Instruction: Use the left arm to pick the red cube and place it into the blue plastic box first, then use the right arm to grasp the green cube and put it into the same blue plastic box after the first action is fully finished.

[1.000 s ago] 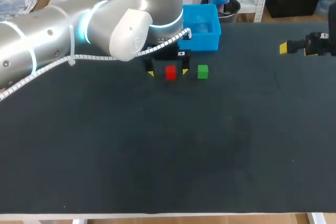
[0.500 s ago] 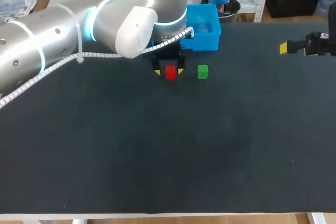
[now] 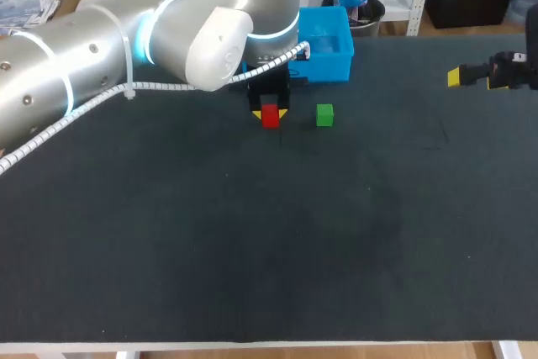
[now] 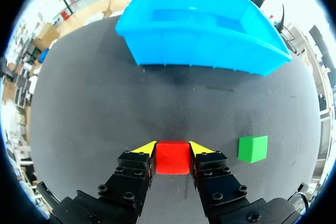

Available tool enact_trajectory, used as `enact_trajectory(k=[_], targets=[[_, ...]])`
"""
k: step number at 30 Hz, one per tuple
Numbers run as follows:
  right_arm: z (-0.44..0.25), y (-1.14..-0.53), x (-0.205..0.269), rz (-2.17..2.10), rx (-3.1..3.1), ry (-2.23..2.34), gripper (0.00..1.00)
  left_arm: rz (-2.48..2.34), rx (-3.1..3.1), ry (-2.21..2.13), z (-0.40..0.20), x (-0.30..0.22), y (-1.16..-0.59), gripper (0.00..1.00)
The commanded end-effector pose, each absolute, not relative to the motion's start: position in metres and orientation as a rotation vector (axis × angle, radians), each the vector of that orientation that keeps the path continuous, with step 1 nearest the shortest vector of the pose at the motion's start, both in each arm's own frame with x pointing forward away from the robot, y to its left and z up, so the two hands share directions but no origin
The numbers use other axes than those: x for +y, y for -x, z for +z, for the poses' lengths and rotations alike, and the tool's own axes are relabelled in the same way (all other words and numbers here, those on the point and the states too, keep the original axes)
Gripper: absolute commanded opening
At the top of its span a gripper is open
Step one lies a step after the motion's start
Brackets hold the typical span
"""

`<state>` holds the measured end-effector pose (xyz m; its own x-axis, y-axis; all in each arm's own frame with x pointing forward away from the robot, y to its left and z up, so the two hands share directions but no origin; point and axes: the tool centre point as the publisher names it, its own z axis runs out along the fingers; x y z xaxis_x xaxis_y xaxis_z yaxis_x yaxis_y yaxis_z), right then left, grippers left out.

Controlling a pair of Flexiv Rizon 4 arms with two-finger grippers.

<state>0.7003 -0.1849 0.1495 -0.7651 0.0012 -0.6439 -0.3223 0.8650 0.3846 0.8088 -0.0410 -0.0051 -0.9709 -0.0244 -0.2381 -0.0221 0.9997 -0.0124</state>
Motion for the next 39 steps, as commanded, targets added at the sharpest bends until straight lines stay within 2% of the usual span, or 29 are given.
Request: enact_trajectory(k=[1,19,39], targets=[[0.149,-0.7,-0.185,0.638,2.372,0.232,1.0,-0.013,2.901,0.035,0.006,-0.039,-0.807,0.0],[0.149,-0.7,-0.185,0.638,2.372,0.232,1.0,-0.063,2.76,-0.002,0.114,-0.026,-0.802,0.0],[0.149,-0.7,-0.185,0.638,2.372,0.232,1.0,-0.21,2.474,-0.355,0.155,-0.009,-0.8,0.0]])
